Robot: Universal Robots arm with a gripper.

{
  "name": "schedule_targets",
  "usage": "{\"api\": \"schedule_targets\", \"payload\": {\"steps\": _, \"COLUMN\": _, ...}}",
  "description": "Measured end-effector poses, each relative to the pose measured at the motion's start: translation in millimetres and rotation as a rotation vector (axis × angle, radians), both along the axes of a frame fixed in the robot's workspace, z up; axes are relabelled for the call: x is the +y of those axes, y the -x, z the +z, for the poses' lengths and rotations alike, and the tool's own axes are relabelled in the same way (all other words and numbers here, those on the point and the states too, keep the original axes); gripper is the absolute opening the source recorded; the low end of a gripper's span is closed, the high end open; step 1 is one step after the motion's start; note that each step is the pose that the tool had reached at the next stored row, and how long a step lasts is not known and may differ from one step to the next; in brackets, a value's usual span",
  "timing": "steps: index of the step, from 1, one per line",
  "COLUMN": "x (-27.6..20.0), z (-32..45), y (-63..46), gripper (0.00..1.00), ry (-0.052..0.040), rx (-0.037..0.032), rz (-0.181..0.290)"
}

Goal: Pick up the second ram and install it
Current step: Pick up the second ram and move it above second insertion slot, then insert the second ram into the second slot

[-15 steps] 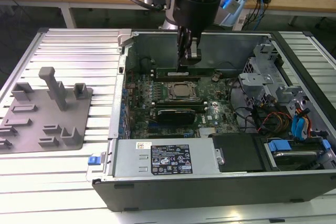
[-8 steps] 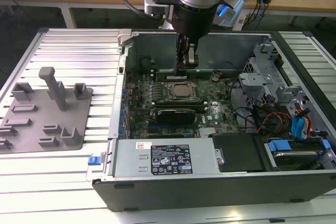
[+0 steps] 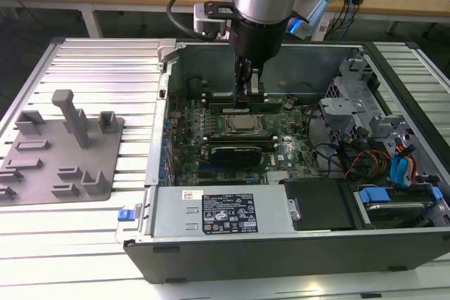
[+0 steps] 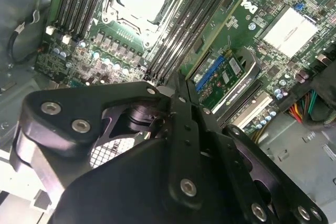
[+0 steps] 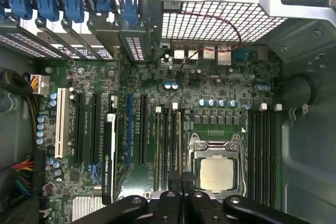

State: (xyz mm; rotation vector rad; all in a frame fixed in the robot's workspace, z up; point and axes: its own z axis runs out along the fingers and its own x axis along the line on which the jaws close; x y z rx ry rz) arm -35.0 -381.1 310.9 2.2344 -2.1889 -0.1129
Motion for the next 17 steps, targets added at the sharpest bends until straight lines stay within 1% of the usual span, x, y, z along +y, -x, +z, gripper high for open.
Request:
{"api": "schedule_targets", "payload": {"steps": 12, "x": 0.0, "z": -0.7, "y": 0.0, "gripper": 0.09, "ry": 0.0, "rx": 0.0, "rz": 0.0}}
{"api": "schedule_targets", "payload": {"steps": 17, "x": 0.0, "z": -7.9, "y": 0.0, "gripper": 0.09, "ry": 0.0, "rx": -0.0001, "rz": 0.0}}
